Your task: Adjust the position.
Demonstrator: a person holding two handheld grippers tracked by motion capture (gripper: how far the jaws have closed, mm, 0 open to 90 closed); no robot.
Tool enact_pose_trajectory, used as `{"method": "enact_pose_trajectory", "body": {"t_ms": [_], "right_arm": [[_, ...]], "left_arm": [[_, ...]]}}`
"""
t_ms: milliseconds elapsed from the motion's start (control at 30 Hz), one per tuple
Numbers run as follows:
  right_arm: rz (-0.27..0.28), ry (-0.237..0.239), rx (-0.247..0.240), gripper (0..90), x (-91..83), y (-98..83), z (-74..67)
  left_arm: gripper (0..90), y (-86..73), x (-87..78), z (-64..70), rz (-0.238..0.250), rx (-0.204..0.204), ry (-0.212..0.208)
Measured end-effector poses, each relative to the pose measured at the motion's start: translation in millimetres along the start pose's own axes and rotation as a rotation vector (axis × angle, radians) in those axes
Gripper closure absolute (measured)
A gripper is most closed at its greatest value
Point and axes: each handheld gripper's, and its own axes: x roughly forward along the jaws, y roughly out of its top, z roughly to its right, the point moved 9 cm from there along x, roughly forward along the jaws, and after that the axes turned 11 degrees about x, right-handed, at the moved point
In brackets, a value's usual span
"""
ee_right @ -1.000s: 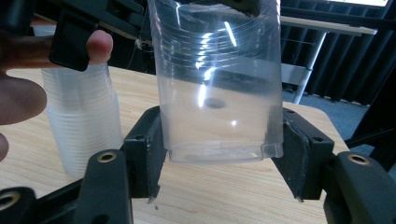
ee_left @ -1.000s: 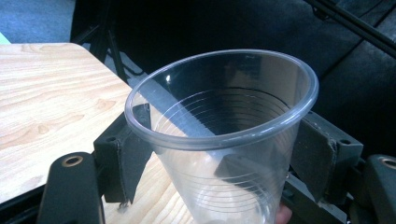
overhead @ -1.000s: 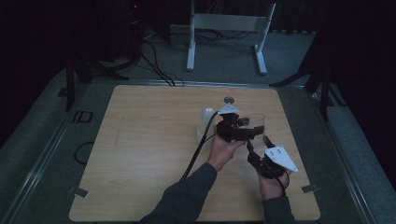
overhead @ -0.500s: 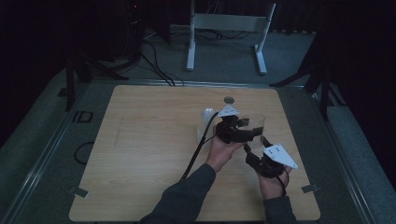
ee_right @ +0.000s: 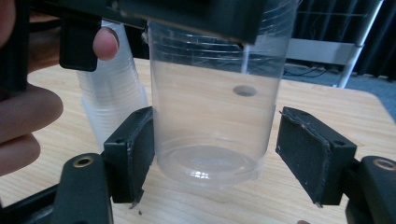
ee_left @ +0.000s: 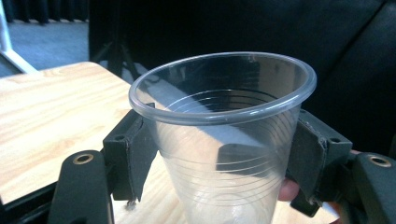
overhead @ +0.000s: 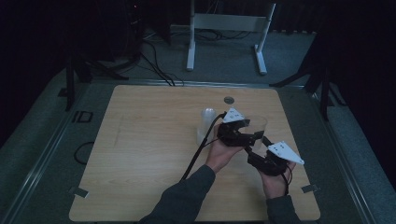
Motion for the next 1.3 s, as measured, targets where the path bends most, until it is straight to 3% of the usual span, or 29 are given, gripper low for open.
{"method": "enact_pose_trajectory", "body": {"t_ms": [100,200,433,833,1000,1300], "right_arm": [[-0.013,0.012,0.007,31.0,1.6,-2.4,0.2],[-0.022,0.025,0.017,34.0,2.3,-3.9,0.1],[-0.026,0.02,0.02,40.1,2.9,-5.3,0.9],[-0.023,0.014,0.005,40.4,4.4,-7.8,0.3],[-0.018,0.012,-0.004,40.4,4.5,-7.9,-0.4],[-0.022,0.005,-0.029,40.5,5.0,-10.1,-1.2]], "left_arm": [[30.2,-1.9,0.8,2.6,-0.016,0.049,0.022],[29.7,-3.1,1.2,5.2,-0.021,0.072,0.026],[27.0,-4.1,1.8,5.7,-0.015,0.054,0.017],[21.0,-0.8,0.8,5.2,0.014,0.013,-0.003],[22.3,-0.4,0.5,4.5,0.023,-0.015,-0.018],[26.0,-0.8,-1.8,3.1,0.03,-0.009,-0.008]]}}
